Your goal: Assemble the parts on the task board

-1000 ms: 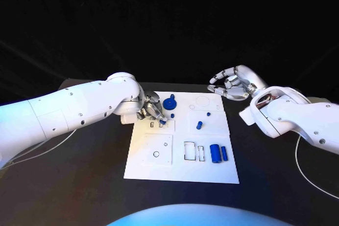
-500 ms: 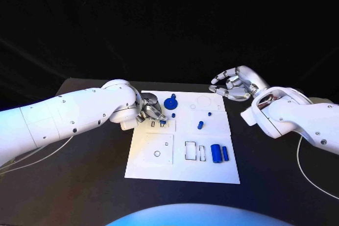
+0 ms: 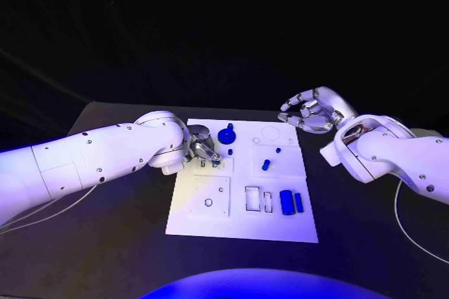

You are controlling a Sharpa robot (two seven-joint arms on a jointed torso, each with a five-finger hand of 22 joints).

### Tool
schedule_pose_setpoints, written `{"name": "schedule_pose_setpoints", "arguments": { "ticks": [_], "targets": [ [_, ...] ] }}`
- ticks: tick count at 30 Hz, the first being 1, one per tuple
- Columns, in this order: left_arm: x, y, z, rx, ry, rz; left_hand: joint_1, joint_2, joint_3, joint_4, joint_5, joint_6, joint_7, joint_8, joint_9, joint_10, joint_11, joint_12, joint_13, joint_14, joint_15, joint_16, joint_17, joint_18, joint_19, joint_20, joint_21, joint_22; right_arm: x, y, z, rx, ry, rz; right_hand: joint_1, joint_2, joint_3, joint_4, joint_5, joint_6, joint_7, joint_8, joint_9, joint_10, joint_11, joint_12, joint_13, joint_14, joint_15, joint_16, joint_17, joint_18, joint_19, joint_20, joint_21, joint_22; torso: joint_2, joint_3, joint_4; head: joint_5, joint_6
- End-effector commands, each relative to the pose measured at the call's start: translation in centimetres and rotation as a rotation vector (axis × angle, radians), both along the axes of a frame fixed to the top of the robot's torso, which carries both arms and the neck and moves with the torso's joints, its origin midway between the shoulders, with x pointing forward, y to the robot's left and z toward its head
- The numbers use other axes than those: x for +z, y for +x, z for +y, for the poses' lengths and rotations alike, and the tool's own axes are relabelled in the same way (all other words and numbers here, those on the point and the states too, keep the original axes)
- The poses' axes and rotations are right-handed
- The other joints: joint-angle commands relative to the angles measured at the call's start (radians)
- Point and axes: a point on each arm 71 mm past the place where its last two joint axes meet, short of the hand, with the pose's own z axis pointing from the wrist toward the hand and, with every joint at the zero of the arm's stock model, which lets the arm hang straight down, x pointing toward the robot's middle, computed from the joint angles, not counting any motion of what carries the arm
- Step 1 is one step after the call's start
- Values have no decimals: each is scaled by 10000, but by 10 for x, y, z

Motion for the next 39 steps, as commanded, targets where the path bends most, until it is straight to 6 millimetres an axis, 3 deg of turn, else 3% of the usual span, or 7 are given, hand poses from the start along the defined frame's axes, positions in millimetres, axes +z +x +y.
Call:
{"name": "schedule_pose_setpoints", "arguments": {
  "ticks": [1, 39],
  "targets": [
    [0, 0, -1, -242, 318, -286, -77, 26, 1852, -1833, 44, 114, -149, 47, -7, 93, 17, 47, 31, 967, -70, 65, 2235, -74, 6, -72, 24, 15, -1, 0, 1, 142, -120, 13, -94, 26, 33, -11, 32, -68, 7, 41, 9, 0, -21, -21, 1059, 953, -85, -42, 2218, -31, 1012, -67, -46, 2537, 6, 5, -6, 7, -11],
    [-9, -1, 0, -743, 1144, 52, -208, 8, 1871, -1861, 194, 155, -202, 215, 34, 218, -30, 216, 154, 985, -108, 104, 2294, -108, 76, -97, 121, 199, -1, -1, 1, 145, -117, 12, -129, 34, 31, 5, 62, -60, 5, 61, 19, 6, -22, -16, 1062, 955, -85, -39, 2224, -31, 1010, -67, -49, 2535, -3, 13, 3, 24, -79]
  ]
}}
